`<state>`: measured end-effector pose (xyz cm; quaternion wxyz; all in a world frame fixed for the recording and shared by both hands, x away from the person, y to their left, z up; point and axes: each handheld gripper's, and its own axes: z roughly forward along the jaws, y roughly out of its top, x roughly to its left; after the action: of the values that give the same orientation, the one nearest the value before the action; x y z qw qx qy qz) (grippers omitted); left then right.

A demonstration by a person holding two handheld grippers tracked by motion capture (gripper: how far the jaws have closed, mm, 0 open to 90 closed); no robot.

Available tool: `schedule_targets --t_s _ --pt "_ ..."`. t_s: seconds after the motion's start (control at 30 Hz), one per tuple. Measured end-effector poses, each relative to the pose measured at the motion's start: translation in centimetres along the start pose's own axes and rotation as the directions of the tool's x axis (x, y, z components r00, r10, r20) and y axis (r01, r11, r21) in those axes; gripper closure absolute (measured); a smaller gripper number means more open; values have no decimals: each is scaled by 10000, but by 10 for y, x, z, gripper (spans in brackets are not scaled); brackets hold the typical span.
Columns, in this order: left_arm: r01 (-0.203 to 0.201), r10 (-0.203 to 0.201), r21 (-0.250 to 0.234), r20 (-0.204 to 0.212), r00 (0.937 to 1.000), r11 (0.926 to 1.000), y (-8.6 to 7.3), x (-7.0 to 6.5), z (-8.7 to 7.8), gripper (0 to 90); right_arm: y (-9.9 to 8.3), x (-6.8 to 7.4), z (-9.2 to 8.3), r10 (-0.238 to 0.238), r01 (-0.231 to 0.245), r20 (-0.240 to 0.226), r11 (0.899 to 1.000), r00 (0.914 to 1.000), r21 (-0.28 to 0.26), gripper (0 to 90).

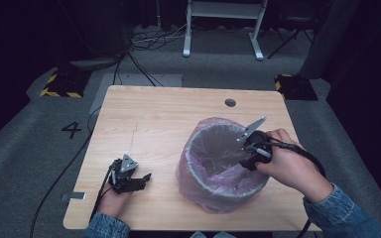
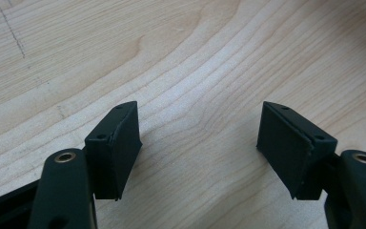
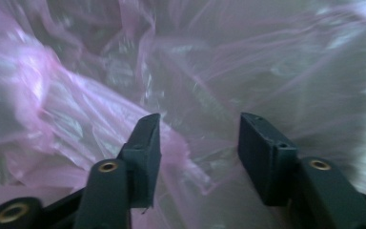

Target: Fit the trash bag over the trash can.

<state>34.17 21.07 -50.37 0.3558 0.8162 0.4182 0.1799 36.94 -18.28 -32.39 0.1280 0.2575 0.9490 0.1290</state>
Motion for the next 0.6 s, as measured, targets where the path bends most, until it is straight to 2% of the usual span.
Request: schedule_targets --t_s 0.1,0.17,0.27,0.33,0.4,0.43,0.57,0.6 --pt "1 -1 0 -1 10000 10000 0 0 0 309 3 4 6 -255 247 167 9987 9995 436 453" --pt "1 -1 0 -1 10000 10000 0 0 0 309 3 3 6 -301 295 171 9989 9994 374 445" --pt "1 -1 0 -3 10000 10000 0 0 0 309 0 2 2 -302 293 -181 9984 9994 -483 401" --pt "-1 1 -2 -3 10000 10000 0 0 0 309 -3 0 -5 -97 59 -289 9914 9995 -1307 363" --pt "-1 1 0 -4 10000 10000 0 0 0 309 -6 -3 -15 104 -191 -419 9765 9991 -2148 352" --pt "-3 3 0 -5 10000 10000 0 0 0 309 -8 -4 -21 334 -447 -482 9658 9983 -2553 334" --pt "-3 3 0 -7 10000 10000 0 0 0 309 -19 -14 -38 1008 -1224 -749 9102 9921 -3957 310" --pt "-1 1 0 -7 10000 10000 0 0 0 309 -21 -16 -40 1143 -1356 -760 9012 9905 -4117 308"
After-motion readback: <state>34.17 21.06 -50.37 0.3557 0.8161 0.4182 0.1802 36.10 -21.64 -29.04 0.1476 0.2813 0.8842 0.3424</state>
